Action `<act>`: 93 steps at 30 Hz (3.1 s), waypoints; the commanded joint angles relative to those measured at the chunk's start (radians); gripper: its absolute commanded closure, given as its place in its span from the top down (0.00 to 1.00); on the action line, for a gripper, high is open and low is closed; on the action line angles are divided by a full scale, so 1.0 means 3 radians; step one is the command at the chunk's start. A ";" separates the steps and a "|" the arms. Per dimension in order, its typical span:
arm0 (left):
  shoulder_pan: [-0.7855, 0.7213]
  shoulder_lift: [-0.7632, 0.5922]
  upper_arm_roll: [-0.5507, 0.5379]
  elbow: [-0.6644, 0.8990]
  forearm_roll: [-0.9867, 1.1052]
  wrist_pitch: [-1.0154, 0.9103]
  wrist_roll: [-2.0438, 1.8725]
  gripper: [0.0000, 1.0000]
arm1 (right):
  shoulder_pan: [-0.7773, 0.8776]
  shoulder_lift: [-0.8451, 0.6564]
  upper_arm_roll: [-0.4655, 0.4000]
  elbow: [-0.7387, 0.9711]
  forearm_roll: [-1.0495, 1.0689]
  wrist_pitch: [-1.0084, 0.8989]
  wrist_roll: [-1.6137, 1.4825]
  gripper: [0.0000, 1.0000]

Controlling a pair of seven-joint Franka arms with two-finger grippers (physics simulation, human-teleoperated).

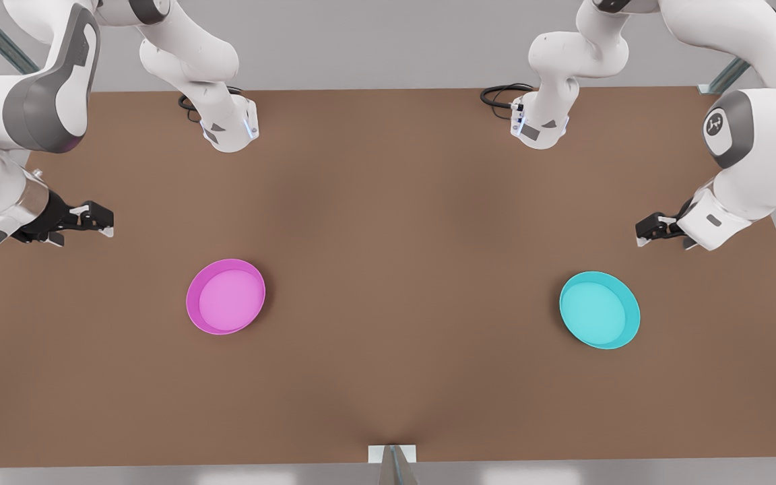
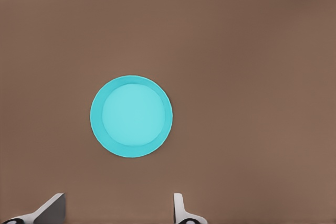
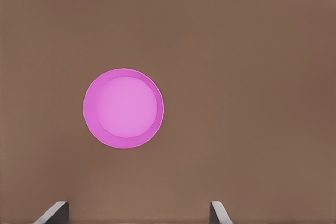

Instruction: Flip the blue plate over with the left arm, and stack the pink plate on top of the blue plate with the right arm

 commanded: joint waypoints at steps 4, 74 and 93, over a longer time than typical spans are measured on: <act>-0.0004 0.0051 -0.0007 0.0020 -0.0011 -0.0051 -0.0046 1.00 | -0.0001 0.0000 0.0004 0.0000 0.0000 0.0000 0.0000 1.00; 0.1085 0.2147 0.0172 -0.0097 -0.2194 0.1186 0.1273 0.21 | 0.0014 0.0051 0.0029 0.0000 0.0010 0.0046 0.0000 1.00; 0.0564 0.1472 -0.0493 -0.0072 -0.2138 0.0941 0.0537 0.21 | -0.0150 0.0271 -0.0078 -0.0414 0.0353 0.0245 0.0593 1.00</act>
